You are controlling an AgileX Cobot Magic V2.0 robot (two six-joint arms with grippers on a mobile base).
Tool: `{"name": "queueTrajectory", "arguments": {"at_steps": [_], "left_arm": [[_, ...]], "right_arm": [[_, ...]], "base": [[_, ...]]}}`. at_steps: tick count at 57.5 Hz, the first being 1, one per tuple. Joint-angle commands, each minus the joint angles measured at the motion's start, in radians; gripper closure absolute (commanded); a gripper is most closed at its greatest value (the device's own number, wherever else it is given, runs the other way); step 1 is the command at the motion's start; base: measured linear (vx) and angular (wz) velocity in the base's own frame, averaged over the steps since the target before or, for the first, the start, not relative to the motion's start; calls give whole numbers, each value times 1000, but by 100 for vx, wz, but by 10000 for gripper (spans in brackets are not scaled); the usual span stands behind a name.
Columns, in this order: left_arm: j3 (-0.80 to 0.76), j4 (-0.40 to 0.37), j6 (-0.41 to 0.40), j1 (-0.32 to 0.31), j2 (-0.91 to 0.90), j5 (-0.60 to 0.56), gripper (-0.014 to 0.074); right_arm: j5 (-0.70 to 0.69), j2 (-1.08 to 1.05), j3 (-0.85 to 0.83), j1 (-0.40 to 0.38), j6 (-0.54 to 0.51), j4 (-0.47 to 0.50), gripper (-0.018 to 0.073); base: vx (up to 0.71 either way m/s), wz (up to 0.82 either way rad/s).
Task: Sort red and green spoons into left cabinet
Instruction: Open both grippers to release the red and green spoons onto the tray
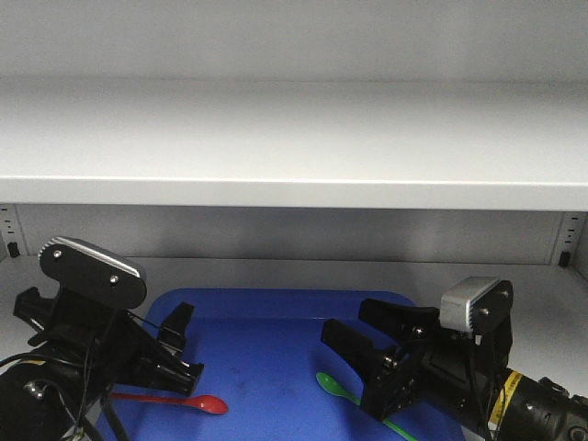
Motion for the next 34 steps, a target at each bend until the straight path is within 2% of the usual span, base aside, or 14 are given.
{"name": "queueTrajectory", "arguments": {"at_steps": [1, 6, 11, 14, 16, 21, 26, 34], "left_arm": [[-38, -1, 4, 3, -48, 35, 123], [-38, -1, 4, 3, -70, 95, 253], [-38, -1, 4, 3, -99, 144, 433], [-37, -1, 4, 3, -120, 171, 533], [-37, 0, 4, 3, -131, 184, 599], [-37, 1, 24, 3, -168, 230, 605], [-37, 1, 31, 3, -203, 271, 603], [-37, 1, 30, 3, -254, 289, 603]], "right_arm": [[-25, -46, -33, 1, -6, -19, 249], [33, -68, -33, 0, -6, -35, 373], [116, -103, -33, 0, -6, -38, 510], [166, -124, -33, 0, 0, -39, 574], [207, -140, -33, 0, 17, -40, 573], [318, -181, -33, 0, 67, -51, 566], [397, -218, -33, 0, 88, -103, 564], [392, -240, -33, 0, 88, -171, 564]], "base": [[0, 0], [0, 0], [0, 0], [0, 0], [0, 0], [0, 0], [0, 0], [0, 0]]}}
